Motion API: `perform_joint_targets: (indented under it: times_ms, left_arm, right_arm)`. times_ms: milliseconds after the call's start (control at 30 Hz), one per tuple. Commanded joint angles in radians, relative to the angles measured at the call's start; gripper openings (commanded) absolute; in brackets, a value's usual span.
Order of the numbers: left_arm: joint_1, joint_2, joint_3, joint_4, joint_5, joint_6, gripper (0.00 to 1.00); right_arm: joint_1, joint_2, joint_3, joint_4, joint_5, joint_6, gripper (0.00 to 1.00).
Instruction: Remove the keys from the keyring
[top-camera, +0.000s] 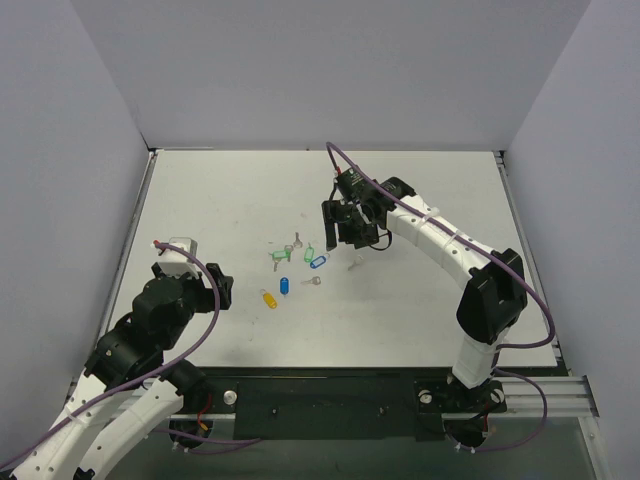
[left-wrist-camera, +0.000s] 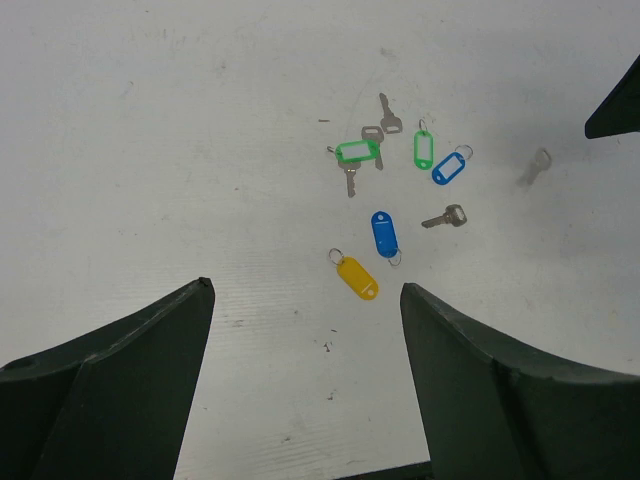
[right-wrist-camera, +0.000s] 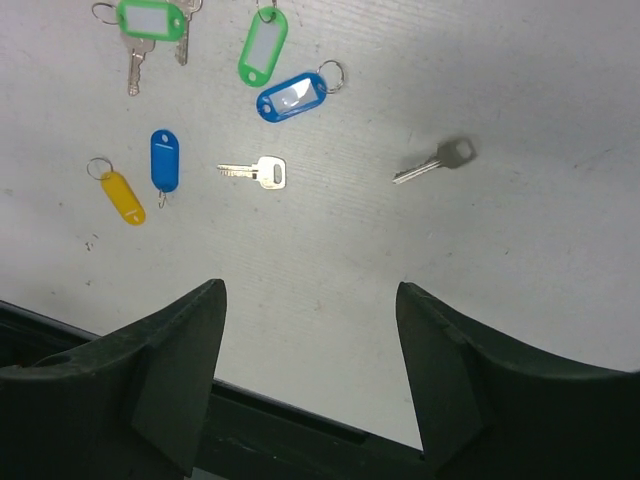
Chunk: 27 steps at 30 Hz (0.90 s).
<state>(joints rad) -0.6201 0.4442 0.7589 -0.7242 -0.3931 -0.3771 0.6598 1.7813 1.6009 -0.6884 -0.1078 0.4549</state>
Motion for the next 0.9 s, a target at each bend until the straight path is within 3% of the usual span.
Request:
perform_joint_targets:
  times_ms: [0,267,500,633,867]
  left_arm:
    - [0.003,0.005,0.0,0.031,-0.003,0.021,0.86]
    - [0.003,0.002,-0.003,0.034,0.003,0.024,0.86]
    - [0.006,-0.001,-0.004,0.039,0.013,0.03,0.86]
    - [0.006,-0.007,-0.006,0.042,0.019,0.03,0.86]
    - [0.013,0.002,-0.001,0.039,0.025,0.023,0.93]
  right_arm:
    - [-0.011,0.0,0.028,-0.007,-0.027,0.007,0.65]
    - [-0.011,-0.154,-0.087,0.073,-0.015,0.022,0.66]
    - [-0.008,-0.42,-0.283,0.177,0.043,0.018,0.66]
    - [0.003,-0.569,-0.37,0.249,-0.001,0.008,0.66]
    - [0.023,-0.857,-0.542,0.351,0.153,0.034,0.71]
